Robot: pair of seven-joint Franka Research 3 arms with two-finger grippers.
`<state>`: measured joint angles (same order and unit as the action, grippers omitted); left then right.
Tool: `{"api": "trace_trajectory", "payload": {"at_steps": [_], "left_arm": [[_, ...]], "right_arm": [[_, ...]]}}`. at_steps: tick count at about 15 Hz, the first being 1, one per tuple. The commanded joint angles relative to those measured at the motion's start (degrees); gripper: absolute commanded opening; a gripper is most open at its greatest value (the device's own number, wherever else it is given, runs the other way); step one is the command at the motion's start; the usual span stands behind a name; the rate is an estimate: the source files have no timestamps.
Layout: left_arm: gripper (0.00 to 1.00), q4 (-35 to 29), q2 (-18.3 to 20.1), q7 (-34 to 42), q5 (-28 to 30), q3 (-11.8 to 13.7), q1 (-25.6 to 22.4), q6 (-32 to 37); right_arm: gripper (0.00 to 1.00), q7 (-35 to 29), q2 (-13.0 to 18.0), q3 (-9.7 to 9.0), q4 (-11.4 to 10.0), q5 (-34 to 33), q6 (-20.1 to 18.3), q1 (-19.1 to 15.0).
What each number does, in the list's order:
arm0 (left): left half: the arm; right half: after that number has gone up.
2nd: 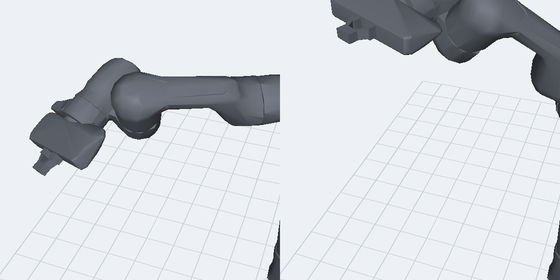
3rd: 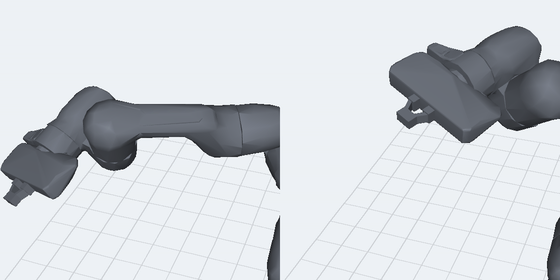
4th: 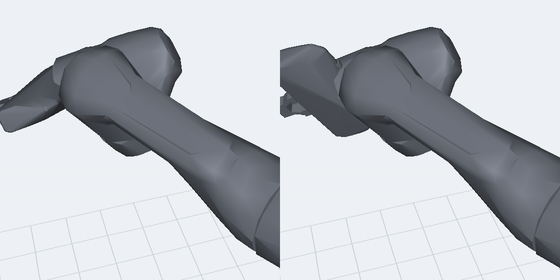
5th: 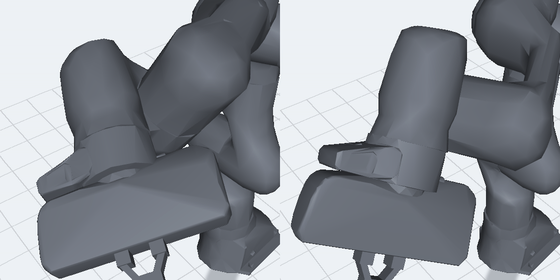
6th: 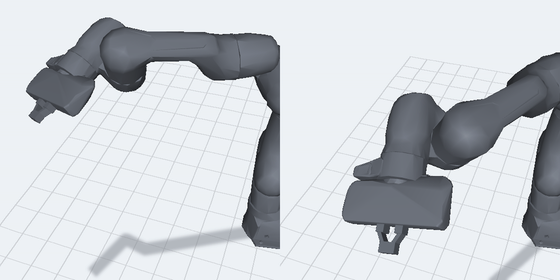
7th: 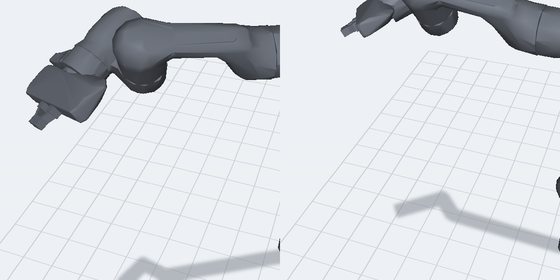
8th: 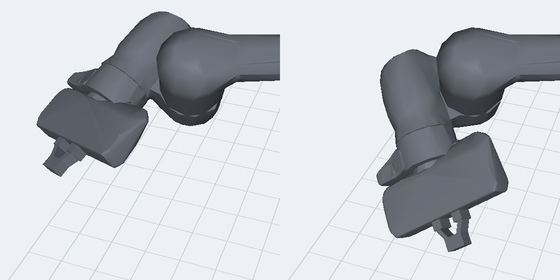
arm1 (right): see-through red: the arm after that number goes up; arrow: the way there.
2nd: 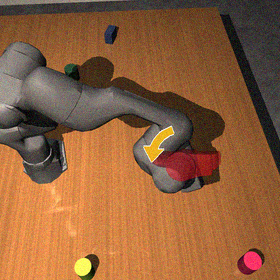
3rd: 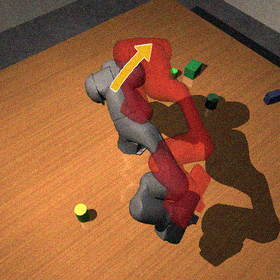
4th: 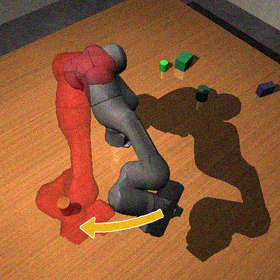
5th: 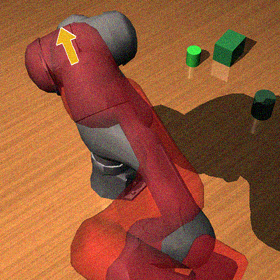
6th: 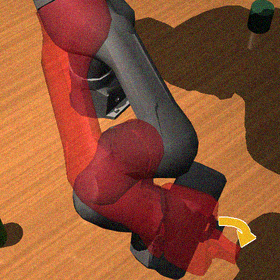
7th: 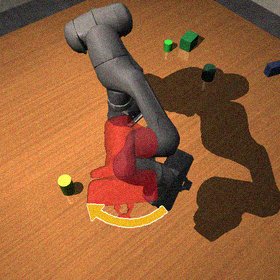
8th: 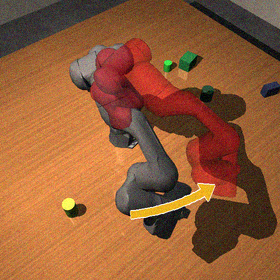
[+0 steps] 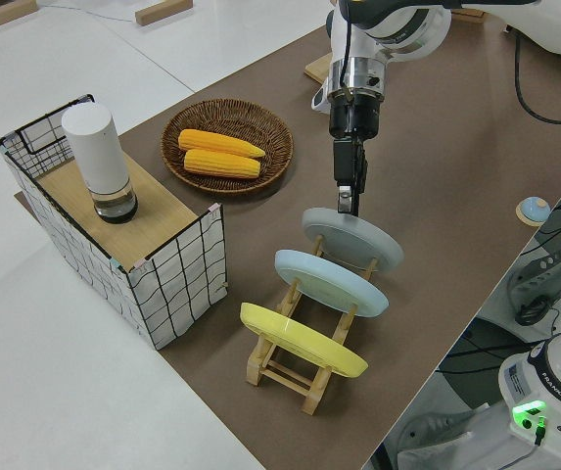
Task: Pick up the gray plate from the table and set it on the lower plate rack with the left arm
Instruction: 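Lower the gray plate upright into the rack's lower slot, then open the left gripper and withdraw it from the plate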
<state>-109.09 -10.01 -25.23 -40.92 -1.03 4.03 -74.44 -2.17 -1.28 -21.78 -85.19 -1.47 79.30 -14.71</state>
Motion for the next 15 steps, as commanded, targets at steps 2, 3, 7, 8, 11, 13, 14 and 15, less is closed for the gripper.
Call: {"api": "trace_trajectory", "payload": {"at_steps": [2,3,7,8,11,13,14,15], "left_arm": [[0.98,0.8,1.1,0.4,0.5,-1.7,0.4,-0.2],[0.99,1.2,1.7,0.4,0.8,-3.3,0.4,0.2],[0.99,9.6,3.3,-0.5,8.4,-4.8,0.3,2.3],[0.99,13.2,3.6,-0.5,10.9,-4.6,0.2,3.0],[0.99,20.0,5.1,-0.3,17.3,-3.9,0.1,5.6],[0.99,23.5,5.9,-0.2,21.9,-3.7,-0.3,6.0],[0.99,25.0,6.3,0.3,24.9,-3.4,-0.5,5.9],[0.98,25.8,7.1,0.6,28.0,-2.9,-1.2,5.4]], "right_arm": [[0.983,-0.7,0.1,-1.34,0.6,-0.4,-0.8,-1.5],[0.983,-0.7,0.1,-1.34,0.6,-0.4,-0.8,-1.5],[0.983,-0.7,0.1,-1.34,0.6,-0.4,-0.8,-1.5],[0.983,-0.7,0.1,-1.34,0.6,-0.4,-0.8,-1.5],[0.983,-0.7,0.1,-1.34,0.6,-0.4,-0.8,-1.5],[0.983,-0.7,0.1,-1.34,0.6,-0.4,-0.8,-1.5],[0.983,-0.7,0.1,-1.34,0.6,-0.4,-0.8,-1.5],[0.983,-0.7,0.1,-1.34,0.6,-0.4,-0.8,-1.5]]}}
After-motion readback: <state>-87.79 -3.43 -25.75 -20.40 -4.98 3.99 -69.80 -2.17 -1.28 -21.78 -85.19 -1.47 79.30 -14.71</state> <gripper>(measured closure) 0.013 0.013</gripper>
